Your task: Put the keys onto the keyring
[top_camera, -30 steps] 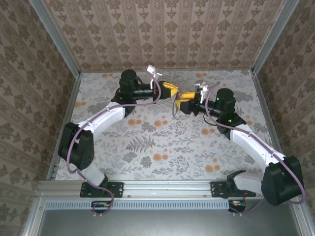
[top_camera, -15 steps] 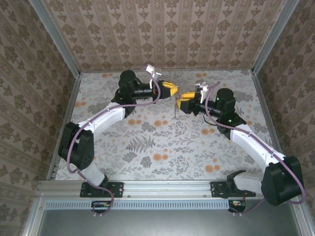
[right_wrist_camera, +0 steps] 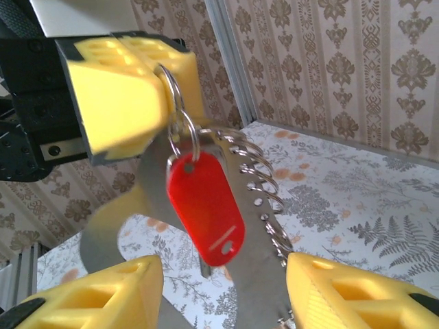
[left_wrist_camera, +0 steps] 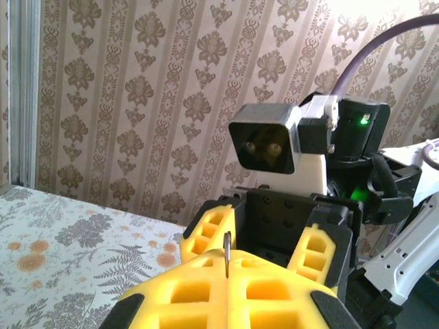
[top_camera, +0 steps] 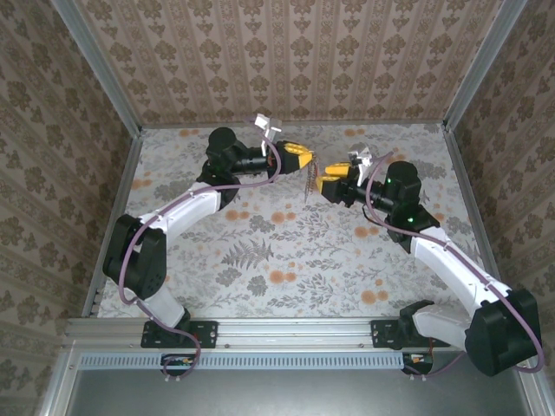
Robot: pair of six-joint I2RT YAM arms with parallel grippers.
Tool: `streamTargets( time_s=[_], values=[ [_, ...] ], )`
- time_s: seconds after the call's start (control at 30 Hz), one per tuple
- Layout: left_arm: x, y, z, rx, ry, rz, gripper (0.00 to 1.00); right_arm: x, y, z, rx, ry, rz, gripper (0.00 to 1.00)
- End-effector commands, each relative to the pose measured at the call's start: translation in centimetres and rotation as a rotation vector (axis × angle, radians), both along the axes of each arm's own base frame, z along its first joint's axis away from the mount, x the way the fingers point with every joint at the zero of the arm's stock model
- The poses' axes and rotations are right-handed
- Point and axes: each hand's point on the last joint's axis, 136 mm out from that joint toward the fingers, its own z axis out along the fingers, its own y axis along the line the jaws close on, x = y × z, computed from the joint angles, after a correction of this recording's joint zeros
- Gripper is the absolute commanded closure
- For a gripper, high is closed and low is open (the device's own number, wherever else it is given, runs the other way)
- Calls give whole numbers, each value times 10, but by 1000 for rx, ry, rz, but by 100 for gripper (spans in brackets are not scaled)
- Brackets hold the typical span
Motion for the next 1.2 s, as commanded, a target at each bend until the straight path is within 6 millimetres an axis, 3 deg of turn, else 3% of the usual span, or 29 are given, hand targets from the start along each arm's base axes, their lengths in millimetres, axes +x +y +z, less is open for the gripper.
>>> streamTargets(
  time_s=[0.0,0.37,0.73,0.83,1.1,1.17],
  values=[
    [0,3,5,-37,-15,-14,100,-1,-3,4,-5,-23,-16,47],
    [0,0,2,-44,-1,-19,100,4,7,24,36,-56,17,41],
    [0,-2,3,-54,1,-19,100,13,15,28,35,-62,24,43],
    [0,-2,3,-58,4,-16,100,14,14,26,28,-63,16,53],
    [2,-3,5,-79,15,-13,100,8,13,30,33,-78,26,94],
    [3,-3,5,-83,16,-11,100,5,14,31,34,-83,36,100]
  ],
)
